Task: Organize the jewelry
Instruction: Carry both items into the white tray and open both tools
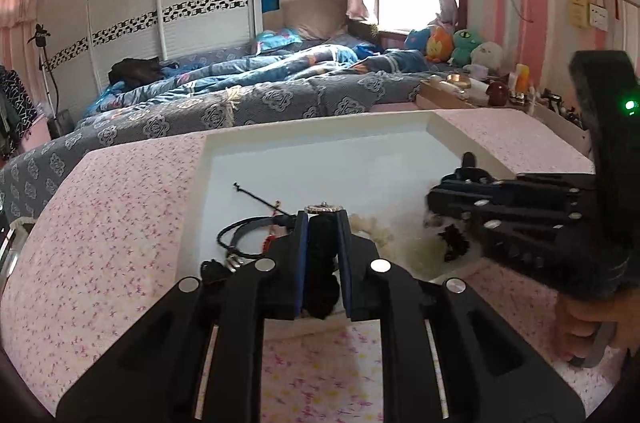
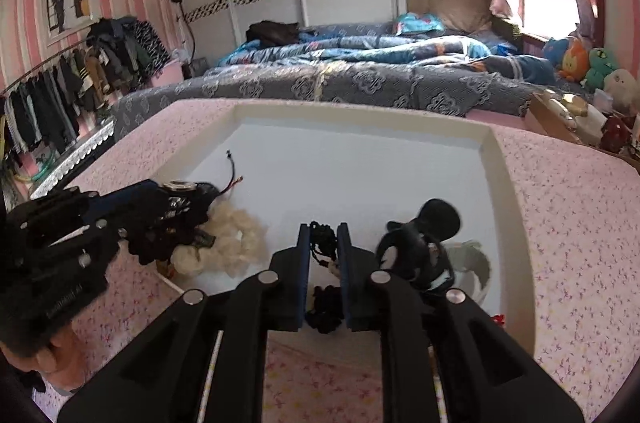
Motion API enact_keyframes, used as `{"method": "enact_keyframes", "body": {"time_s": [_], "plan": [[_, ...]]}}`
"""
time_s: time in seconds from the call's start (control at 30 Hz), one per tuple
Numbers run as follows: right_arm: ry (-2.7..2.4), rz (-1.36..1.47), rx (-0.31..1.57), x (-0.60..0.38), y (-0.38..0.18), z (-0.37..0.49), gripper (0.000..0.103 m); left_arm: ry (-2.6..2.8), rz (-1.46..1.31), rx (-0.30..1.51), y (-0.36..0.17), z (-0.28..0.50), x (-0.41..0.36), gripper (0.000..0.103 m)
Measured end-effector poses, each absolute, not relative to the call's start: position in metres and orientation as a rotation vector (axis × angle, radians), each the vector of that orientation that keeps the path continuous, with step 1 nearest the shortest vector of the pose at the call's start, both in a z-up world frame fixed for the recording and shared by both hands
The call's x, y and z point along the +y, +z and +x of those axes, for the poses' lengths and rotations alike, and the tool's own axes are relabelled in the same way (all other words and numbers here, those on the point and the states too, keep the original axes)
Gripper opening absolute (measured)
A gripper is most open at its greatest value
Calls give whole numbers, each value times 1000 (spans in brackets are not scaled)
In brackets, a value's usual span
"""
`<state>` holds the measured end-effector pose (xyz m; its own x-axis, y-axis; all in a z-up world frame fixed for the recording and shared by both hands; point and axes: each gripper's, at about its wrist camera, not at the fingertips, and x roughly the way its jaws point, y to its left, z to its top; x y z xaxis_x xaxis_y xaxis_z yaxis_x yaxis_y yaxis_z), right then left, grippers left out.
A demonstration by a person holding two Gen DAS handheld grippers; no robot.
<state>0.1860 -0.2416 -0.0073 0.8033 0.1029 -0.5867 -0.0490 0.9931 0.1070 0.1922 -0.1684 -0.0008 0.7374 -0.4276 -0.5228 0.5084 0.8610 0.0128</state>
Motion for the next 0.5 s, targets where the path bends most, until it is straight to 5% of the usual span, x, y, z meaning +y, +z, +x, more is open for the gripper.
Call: {"method": "enact_keyframes", "body": {"time_s": [0.13,0.2,0.3,0.43,0.5], "plan": [[86,68,653,-238,-9,189,16,-511,162,542,-2,192,-169,15],[60,78,655,-240,-10,187,29,-499,150,546,-1,193,-166,15],[61,87,641,-243,-9,183,29,-498,141,547,-1,194,-164,16],[43,74,622,-243,-7,176,30,-486,129,524,1,191,-157,64],[37,75,609,-244,-6,171,30,-489,114,498,3,187,-153,68]]}}
